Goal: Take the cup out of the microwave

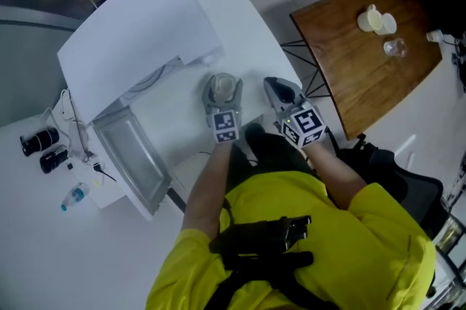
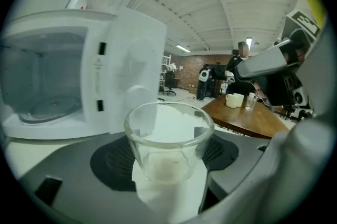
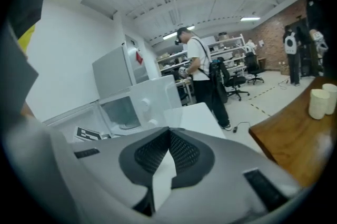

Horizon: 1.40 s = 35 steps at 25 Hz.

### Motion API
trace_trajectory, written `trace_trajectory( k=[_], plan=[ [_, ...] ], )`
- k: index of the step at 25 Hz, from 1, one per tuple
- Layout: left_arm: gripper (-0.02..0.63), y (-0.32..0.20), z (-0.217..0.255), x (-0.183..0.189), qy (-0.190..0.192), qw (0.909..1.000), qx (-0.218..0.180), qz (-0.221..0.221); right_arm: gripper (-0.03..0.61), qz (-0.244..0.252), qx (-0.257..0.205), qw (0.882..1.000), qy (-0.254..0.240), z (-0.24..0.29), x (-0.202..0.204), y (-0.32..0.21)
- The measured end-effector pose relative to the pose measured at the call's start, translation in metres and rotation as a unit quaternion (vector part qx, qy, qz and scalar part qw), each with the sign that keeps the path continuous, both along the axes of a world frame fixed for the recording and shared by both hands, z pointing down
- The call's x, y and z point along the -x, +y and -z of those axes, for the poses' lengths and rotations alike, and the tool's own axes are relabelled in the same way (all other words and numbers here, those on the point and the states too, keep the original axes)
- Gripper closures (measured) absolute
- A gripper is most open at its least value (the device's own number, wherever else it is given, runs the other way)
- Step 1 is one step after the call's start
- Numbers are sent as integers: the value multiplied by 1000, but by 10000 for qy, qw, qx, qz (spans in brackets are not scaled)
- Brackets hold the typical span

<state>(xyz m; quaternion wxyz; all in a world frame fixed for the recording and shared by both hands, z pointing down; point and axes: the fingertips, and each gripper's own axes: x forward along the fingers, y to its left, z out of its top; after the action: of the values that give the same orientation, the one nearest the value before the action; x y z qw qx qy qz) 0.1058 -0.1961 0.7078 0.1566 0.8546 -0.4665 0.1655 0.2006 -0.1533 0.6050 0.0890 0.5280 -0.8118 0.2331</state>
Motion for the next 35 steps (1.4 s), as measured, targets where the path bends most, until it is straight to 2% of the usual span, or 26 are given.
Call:
trace_trajectory(
  k=[4,9,14,15,16,21,23,26,28,29,31,32,35],
  plan=[
    [272,-1,-21,-61,-75,9986,103,-522,574,-682,58,9974,224,-18,-57,11],
    [270,-9,-36,-80,-71,9985,234,-493,574,-1270,149,9915,227,-32,-104,18],
    [264,-5,-39,-83,-226,9975,257,-621,574,-1298,212,9912,147,-34,-105,21],
    [246,-3,-39,-83,-208,9974,295,-628,574,-1258,220,9917,130,-33,-102,21],
    [215,0,-38,-81,-183,9975,330,-605,574,-1212,212,9923,116,-32,-98,20],
    [210,18,-27,-61,-222,9975,296,-607,574,-1007,83,9949,76,-21,-77,11],
    [207,34,-6,-47,13,9978,301,-596,574,-865,45,9962,43,-11,-66,11],
    [208,58,55,-14,802,9951,308,-490,574,-504,-49,9987,-31,16,-45,16],
    [268,66,104,21,886,9956,128,-274,575,-379,-186,9991,-7,41,-33,17],
    [343,68,130,41,833,9965,-16,-113,574,-353,-263,9990,-10,56,-27,17],
    [557,67,182,85,724,9963,-327,340,575,-204,-498,9985,-47,90,-10,16],
    [614,66,207,107,719,9945,-475,595,575,-58,-660,9978,-71,109,1,14],
    [614,68,272,171,774,9855,-880,1229,575,430,-1171,9921,-162,164,41,8]
  ],
)
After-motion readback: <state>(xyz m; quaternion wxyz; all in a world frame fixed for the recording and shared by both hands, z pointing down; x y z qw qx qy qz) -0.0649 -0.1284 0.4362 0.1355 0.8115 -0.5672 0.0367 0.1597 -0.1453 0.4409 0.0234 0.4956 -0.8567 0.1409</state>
